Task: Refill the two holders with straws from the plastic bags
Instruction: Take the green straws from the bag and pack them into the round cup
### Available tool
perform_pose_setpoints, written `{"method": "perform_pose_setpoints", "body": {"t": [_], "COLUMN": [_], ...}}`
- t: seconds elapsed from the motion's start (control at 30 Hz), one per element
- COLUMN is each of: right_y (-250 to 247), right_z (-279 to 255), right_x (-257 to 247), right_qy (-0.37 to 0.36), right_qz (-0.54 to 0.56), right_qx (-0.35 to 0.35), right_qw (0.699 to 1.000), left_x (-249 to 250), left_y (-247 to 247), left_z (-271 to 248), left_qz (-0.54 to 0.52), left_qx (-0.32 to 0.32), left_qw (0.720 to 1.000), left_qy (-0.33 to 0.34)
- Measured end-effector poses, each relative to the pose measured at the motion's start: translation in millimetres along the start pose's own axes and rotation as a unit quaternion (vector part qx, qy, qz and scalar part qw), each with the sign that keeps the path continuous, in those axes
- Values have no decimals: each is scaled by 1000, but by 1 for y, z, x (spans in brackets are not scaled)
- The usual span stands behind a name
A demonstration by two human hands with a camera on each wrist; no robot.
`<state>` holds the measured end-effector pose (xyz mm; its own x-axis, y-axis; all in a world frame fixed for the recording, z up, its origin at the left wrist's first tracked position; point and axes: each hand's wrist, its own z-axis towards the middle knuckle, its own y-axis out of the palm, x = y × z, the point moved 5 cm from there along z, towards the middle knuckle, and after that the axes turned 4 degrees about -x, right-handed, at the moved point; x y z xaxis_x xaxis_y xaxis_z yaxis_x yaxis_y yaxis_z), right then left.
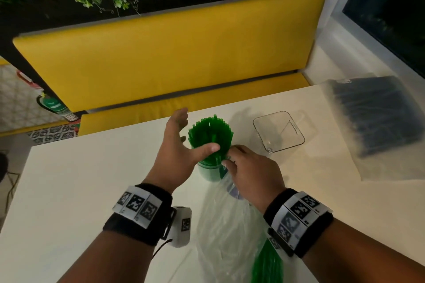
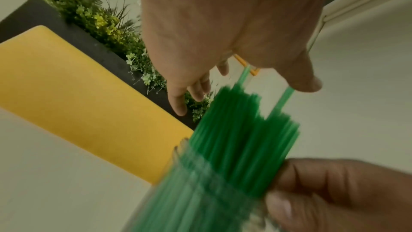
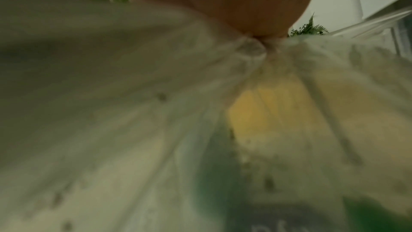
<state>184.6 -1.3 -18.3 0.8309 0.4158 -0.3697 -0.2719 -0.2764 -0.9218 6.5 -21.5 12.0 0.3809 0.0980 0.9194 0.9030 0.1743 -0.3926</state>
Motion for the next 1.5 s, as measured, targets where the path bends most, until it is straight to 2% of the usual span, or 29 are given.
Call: {"method": "perform_pose_setpoints", "body": {"t": [0.07,0.1,0.17,0.2,0.27,0.3,0.33,0.43,0.53,0.57,0.63,0.73,0.9,1.0,1.03,1.1,1.13,1.23,1.3,1.37,1.4,1.47,1.5], "right_y": [0,1,1,0,-2,-3,-4,-3,1,2,2,4,7,7,6,4,4,6,6,6,5,1,-2], "right_z": [-1,0,0,0,-1,-2,-3,-4,-4,-5,-4,-5,-2,-4,-4,-5,-5,-5,-6,-10,-12,-19,-23], "right_x": [1,1,0,-1,-1,-1,-1,2,3,2,1,1,2,1,1,1,1,3,3,4,6,9,11], "right_qy": [6,8,11,12,26,38,45,46,49,46,42,47,40,44,44,44,43,43,39,40,41,40,32], "right_qz": [-1,1,11,12,17,23,30,44,46,44,45,49,44,41,40,42,45,47,53,69,83,110,119], "right_qx": [-3,-4,-8,-13,-22,-27,-31,-24,-19,-17,-13,-15,-14,-10,-10,-13,-15,-13,-14,-25,-32,-38,-42], "right_qw": [1000,1000,1000,1000,999,999,998,998,998,998,998,998,998,998,998,998,998,998,998,996,995,992,991], "left_x": [23,40,73,81,71,57,45,39,39,39,40,38,53,46,47,56,58,48,40,49,59,83,89], "left_y": [-14,-19,-11,2,38,49,52,50,52,48,41,45,42,48,46,40,41,50,44,33,27,19,20], "left_z": [-3,-4,-1,3,12,15,17,19,19,20,22,19,25,22,22,23,22,21,25,25,18,-11,-32], "left_qz": [-14,8,131,229,424,481,500,474,480,471,461,506,462,539,532,491,491,546,536,527,509,402,343], "left_qx": [36,66,92,67,-46,-95,-115,-84,-82,-75,-60,-83,-41,-106,-102,-63,-55,-126,-129,-88,-51,24,33], "left_qw": [998,994,968,946,880,851,839,853,841,845,855,833,860,816,821,847,846,808,819,830,840,878,890], "left_qy": [46,91,193,220,208,188,181,201,236,242,229,207,213,180,182,192,200,185,158,157,178,260,299]}}
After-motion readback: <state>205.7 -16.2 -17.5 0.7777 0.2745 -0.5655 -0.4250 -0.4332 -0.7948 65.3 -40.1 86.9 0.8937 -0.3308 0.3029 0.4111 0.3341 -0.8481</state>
